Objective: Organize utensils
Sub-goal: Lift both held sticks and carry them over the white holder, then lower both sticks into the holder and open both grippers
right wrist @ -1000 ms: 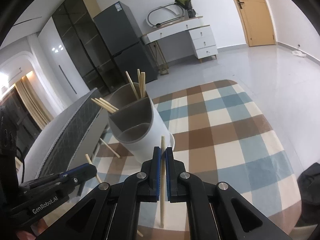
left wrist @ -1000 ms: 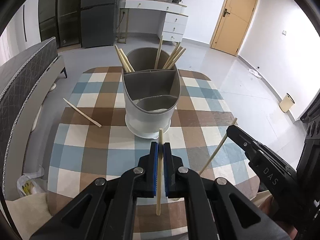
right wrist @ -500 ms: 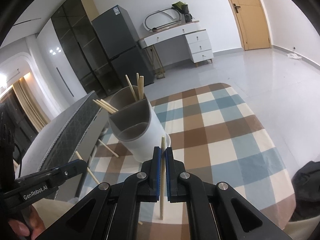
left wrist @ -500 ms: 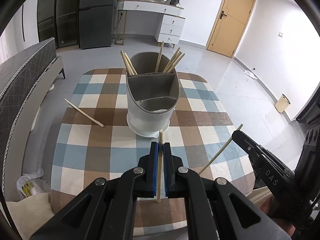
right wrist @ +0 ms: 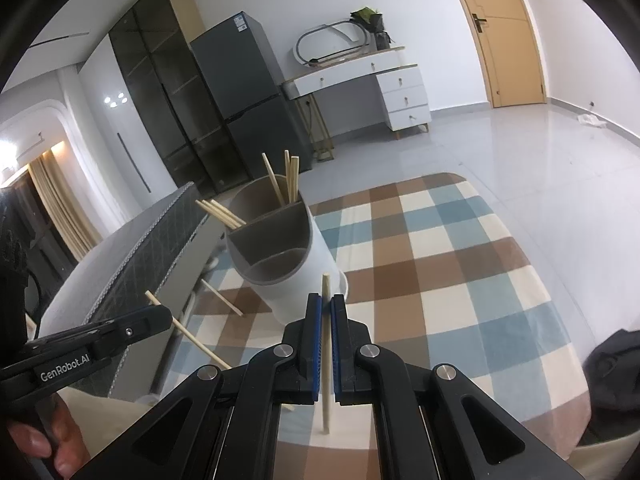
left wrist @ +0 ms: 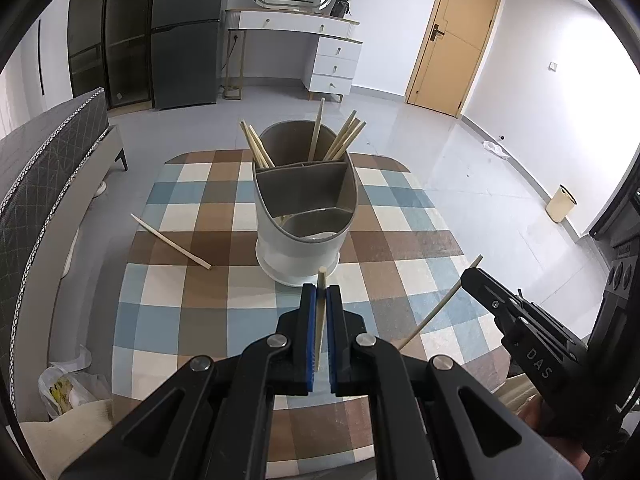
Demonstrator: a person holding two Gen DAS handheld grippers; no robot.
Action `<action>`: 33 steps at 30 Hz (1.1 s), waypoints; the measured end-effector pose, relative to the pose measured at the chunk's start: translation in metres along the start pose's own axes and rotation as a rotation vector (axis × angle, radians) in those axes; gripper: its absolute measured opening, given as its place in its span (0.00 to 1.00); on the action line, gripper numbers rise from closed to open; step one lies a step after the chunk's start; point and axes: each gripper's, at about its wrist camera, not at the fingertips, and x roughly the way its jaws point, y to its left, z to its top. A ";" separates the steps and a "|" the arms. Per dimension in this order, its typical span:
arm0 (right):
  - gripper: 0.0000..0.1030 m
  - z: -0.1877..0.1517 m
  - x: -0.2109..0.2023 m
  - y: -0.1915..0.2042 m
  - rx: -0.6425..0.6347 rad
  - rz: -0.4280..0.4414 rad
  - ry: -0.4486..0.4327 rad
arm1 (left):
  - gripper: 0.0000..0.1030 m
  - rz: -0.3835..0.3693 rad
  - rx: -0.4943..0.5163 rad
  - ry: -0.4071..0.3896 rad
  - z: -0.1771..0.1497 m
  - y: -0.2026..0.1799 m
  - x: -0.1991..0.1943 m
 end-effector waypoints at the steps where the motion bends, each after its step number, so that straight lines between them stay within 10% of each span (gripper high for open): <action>1: 0.03 0.001 -0.001 0.001 0.000 0.003 -0.005 | 0.00 -0.003 -0.003 -0.001 0.001 0.001 -0.001; 33: 0.03 0.194 0.024 0.083 -0.214 0.099 -0.203 | 0.00 -0.148 -0.160 -0.169 0.163 0.048 -0.028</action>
